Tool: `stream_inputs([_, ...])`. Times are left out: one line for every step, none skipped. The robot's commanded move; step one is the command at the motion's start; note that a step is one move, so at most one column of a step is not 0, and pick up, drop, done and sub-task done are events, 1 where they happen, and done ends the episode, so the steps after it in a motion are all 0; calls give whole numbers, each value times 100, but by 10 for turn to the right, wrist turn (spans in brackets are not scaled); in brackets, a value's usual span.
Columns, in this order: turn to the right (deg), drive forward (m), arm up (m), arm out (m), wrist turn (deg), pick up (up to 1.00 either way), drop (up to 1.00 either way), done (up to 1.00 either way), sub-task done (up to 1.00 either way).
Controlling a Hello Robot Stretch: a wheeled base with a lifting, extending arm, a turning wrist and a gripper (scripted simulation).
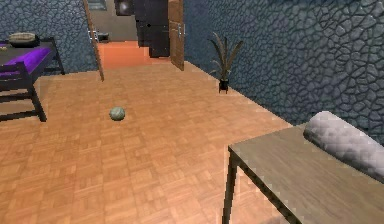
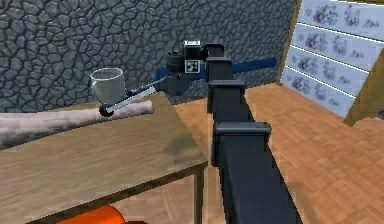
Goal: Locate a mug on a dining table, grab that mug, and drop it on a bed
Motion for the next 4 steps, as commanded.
stream_inputs([0,0,0,0,-450,0,0,0,0])
stream_inputs([0,0,0,0,-180,0,0,0,0])
stream_inputs([0,0,0,-32,0,0,0,0,0])
stream_inputs([-450,0,0,0,0,0,0,0,0])
